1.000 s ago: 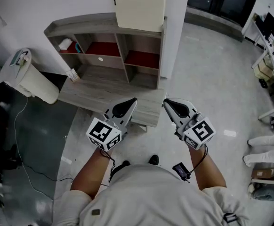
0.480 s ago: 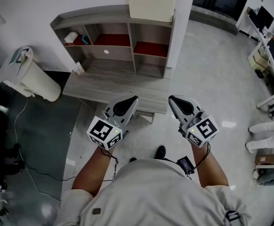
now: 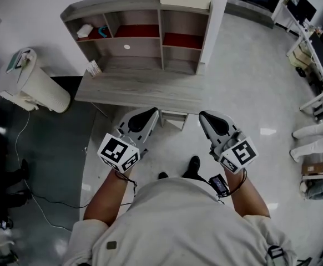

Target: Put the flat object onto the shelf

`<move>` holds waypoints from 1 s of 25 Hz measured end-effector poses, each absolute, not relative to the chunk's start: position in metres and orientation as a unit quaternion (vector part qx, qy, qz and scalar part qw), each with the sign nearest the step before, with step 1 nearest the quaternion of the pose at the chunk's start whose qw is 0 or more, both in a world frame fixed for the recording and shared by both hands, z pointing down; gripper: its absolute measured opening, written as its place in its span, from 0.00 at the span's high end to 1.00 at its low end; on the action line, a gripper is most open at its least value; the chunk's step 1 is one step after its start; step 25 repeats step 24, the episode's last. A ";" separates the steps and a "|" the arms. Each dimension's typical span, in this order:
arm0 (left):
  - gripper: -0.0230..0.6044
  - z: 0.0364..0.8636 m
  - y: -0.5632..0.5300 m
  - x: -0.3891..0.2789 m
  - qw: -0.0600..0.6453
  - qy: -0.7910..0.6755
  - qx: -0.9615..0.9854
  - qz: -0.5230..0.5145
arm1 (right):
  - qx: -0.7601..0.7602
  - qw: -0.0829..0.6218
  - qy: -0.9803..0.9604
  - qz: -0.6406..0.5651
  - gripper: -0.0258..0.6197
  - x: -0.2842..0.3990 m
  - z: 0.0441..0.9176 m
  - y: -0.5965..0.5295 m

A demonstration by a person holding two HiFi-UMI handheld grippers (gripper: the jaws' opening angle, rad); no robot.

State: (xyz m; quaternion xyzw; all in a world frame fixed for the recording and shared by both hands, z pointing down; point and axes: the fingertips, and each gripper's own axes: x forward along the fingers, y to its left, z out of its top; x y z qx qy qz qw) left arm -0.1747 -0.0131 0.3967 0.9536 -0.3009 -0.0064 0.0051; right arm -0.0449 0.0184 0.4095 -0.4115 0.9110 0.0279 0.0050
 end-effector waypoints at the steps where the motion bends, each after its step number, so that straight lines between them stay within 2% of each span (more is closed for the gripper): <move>1: 0.94 0.399 -0.009 -0.180 0.006 -0.299 0.954 -0.006 | -0.413 0.005 0.910 0.029 0.93 -0.050 0.411 0.025; 9: 0.94 0.418 0.013 -0.213 0.021 -0.293 0.956 -0.006 | -0.427 -0.006 0.904 0.028 0.93 -0.081 0.430 0.058; 25: 0.94 0.427 0.031 -0.216 0.019 -0.268 0.963 -0.010 | -0.443 -0.007 0.896 0.027 0.93 -0.085 0.435 0.069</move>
